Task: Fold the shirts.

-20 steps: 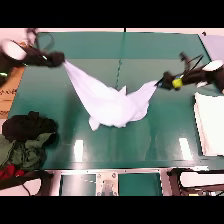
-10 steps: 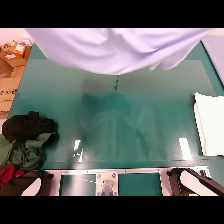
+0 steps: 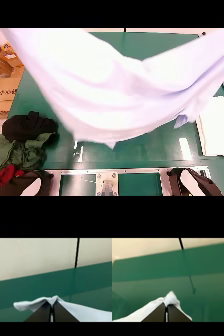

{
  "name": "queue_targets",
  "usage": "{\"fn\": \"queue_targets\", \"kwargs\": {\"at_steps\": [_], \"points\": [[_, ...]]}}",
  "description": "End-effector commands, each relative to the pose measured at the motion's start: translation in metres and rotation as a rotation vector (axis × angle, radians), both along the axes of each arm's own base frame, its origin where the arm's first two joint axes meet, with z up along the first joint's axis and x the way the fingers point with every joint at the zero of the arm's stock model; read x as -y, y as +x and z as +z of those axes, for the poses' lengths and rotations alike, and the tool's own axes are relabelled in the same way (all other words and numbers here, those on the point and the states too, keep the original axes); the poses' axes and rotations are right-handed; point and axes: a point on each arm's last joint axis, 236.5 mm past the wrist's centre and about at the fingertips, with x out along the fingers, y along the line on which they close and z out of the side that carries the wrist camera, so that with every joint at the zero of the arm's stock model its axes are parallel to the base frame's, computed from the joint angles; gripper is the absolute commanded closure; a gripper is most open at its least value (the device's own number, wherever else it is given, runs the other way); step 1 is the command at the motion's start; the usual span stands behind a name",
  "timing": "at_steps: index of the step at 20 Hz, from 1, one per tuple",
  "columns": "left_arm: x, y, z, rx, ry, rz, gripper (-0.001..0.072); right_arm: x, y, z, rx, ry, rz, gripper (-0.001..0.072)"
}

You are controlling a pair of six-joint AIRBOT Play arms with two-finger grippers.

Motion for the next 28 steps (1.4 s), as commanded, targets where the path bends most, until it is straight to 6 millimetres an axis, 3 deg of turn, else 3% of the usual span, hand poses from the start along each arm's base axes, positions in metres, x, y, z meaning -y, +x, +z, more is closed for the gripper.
{"fn": "queue_targets", "kwargs": {"at_steps": [1,4,6,8,9,10,11,12,15,17,18,19,20,23,25,28], "points": [[0.019,0.064,-0.088,-0.215,-0.05,-0.064,0.0683,0.008,0.01,-0.108,-0.266,0.08,0.008,0.0701],[0.055,0.12,-0.185,-0.415,-0.163,-0.183,0.0682,0.004,0.012,-0.238,-0.507,0.216,-0.01,0.0701],[0.076,0.145,-0.254,-0.561,-0.228,-0.236,0.0682,0.009,0.01,-0.325,-0.604,0.302,-0.104,0.0701],[0.094,0.161,-0.322,-0.689,-0.243,-0.248,0.0682,0.02,0.013,-0.389,-0.651,0.332,-0.182,0.0701],[0.102,0.166,-0.349,-0.729,-0.245,-0.249,0.0681,0.025,0.016,-0.41,-0.675,0.338,-0.205,0.0701],[0.107,0.17,-0.369,-0.759,-0.247,-0.246,0.0635,0.029,0.022,-0.424,-0.695,0.339,-0.212,0.0701],[0.109,0.172,-0.379,-0.775,-0.253,-0.24,0.0362,0.033,0.029,-0.432,-0.708,0.338,-0.209,0.0701],[0.107,0.173,-0.38,-0.782,-0.265,-0.225,0.0215,0.037,0.038,-0.436,-0.716,0.332,-0.201,0.0701],[0.081,0.16,-0.364,-0.858,-0.296,-0.195,0.0221,0.051,0.072,-0.425,-0.68,0.304,-0.178,0.0699],[0.054,0.139,-0.349,-0.954,-0.323,-0.183,0.0222,0.059,0.089,-0.406,-0.627,0.276,-0.166,0.0538],[0.04,0.13,-0.342,-0.996,-0.341,-0.169,0.0224,0.06,0.095,-0.396,-0.611,0.27,-0.156,0.0493],[0.03,0.12,-0.336,-1.031,-0.351,-0.16,0.0364,0.059,0.097,-0.39,-0.608,0.269,-0.141,0.0493],[0.021,0.11,-0.331,-1.051,-0.346,-0.165,0.0655,0.055,0.096,-0.386,-0.617,0.273,-0.123,0.0493],[0.008,0.092,-0.317,-1.067,-0.308,-0.164,0.0683,0.042,0.081,-0.388,-0.682,0.299,-0.071,0.0496],[-0.004,0.072,-0.316,-1.088,-0.237,-0.118,0.0684,0.04,0.065,-0.389,-0.74,0.32,-0.043,0.0699],[-0.004,0.024,-0.321,-1.087,-0.24,-0.072,0.0684,0.056,0.045,-0.39,-0.795,0.381,-0.062,0.07]]}}
